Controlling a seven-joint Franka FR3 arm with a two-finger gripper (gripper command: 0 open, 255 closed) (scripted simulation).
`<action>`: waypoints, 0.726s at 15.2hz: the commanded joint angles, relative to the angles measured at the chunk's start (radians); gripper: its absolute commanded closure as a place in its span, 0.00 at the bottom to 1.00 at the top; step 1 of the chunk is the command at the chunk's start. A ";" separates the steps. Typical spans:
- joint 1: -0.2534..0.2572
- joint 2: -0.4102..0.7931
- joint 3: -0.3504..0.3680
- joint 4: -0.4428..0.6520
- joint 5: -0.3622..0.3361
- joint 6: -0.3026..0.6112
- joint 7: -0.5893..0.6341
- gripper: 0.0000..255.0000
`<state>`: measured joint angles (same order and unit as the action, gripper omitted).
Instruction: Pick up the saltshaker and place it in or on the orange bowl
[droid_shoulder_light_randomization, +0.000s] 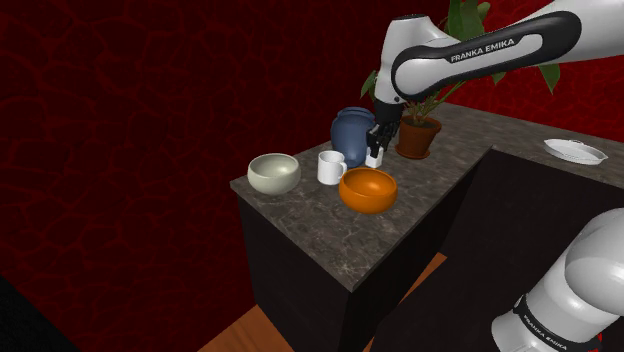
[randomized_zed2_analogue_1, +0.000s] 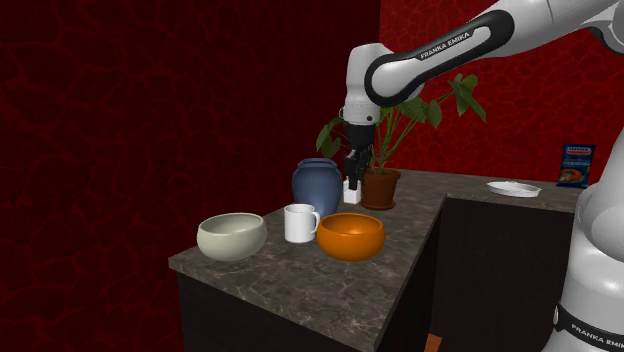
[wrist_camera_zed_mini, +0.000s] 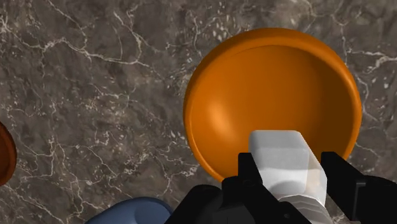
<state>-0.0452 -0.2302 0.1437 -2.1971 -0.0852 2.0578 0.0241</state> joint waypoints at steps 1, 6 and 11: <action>0.000 0.005 0.001 -0.022 -0.002 0.028 0.004 1.00; -0.001 0.026 0.002 -0.070 -0.009 0.096 0.014 1.00; -0.002 0.046 0.004 -0.104 -0.016 0.149 0.022 1.00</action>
<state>-0.0475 -0.1868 0.1474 -2.2977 -0.1001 2.2002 0.0453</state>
